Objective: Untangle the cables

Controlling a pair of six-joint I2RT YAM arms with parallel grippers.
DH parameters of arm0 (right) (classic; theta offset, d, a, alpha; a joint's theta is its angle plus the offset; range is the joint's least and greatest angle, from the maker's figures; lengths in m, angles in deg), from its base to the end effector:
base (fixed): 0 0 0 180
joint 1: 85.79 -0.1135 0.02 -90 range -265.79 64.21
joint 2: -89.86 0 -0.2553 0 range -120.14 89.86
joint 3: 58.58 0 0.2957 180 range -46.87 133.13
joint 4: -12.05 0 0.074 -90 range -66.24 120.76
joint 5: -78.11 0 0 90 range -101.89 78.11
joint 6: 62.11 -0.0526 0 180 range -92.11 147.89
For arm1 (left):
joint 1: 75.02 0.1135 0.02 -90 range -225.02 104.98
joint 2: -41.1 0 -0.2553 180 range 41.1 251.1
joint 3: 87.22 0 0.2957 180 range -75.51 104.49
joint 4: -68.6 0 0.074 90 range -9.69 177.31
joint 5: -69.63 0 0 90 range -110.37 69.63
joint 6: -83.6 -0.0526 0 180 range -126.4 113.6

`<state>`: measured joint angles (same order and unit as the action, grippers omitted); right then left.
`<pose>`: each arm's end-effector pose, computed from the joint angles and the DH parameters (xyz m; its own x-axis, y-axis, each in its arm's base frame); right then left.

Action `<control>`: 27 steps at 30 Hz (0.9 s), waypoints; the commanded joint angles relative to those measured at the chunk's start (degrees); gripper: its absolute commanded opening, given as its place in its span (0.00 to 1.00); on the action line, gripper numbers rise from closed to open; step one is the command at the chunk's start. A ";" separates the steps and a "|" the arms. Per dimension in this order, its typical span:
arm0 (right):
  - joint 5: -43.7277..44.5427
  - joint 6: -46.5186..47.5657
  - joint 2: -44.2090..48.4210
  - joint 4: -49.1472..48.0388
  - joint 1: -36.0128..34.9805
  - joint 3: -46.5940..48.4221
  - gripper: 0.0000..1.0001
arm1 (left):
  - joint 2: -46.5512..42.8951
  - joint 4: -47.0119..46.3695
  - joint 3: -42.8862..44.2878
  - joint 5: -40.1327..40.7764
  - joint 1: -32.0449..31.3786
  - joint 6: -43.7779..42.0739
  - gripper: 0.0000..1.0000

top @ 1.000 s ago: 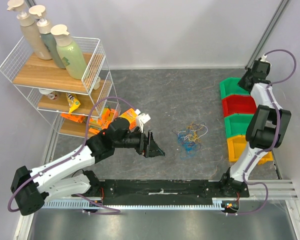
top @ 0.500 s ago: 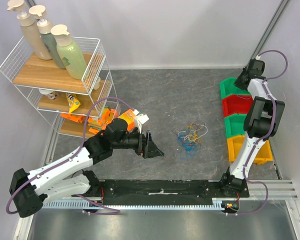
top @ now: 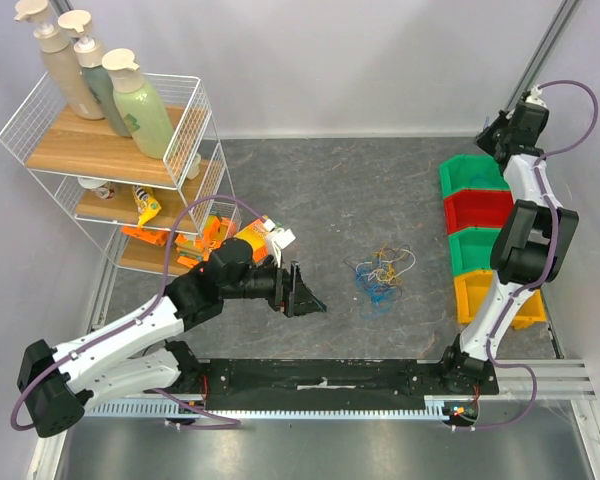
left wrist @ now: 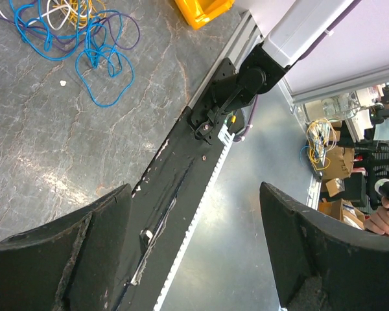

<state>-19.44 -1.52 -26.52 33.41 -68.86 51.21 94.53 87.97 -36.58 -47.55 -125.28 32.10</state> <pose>0.5173 -0.1502 0.2492 -0.3034 0.6012 -0.7393 0.3749 0.7886 0.4874 0.1574 -0.2269 0.2586 -0.7829 0.0755 -0.6175 0.5969 0.3710 -0.7114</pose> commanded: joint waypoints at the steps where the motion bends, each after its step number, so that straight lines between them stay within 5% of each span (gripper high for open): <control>1: -5.28 -5.48 0.28 -8.50 1.53 -0.35 0.00 | -2.45 0.07 -0.97 0.72 -0.10 -0.80 0.85; 7: -3.45 -5.84 1.14 -7.89 1.62 -3.41 0.00 | -2.98 0.95 -1.32 1.16 -0.10 -1.24 0.86; 14: 9.64 -3.55 9.59 -3.86 1.70 -15.55 0.00 | -2.10 0.16 -1.58 0.38 -0.10 -1.32 0.86; 23: 14.24 -4.00 5.47 1.34 1.62 -10.83 0.00 | -2.36 -0.54 -1.94 -0.24 -0.10 -0.36 0.86; 27: 11.16 0.48 0.19 9.92 1.44 -0.90 0.39 | -2.72 -0.37 -2.29 -0.07 -0.10 0.00 0.86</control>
<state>-7.14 -5.08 -22.71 37.19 -67.40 40.28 92.89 88.80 -38.41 -47.03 -125.28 32.13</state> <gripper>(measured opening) 0.257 0.853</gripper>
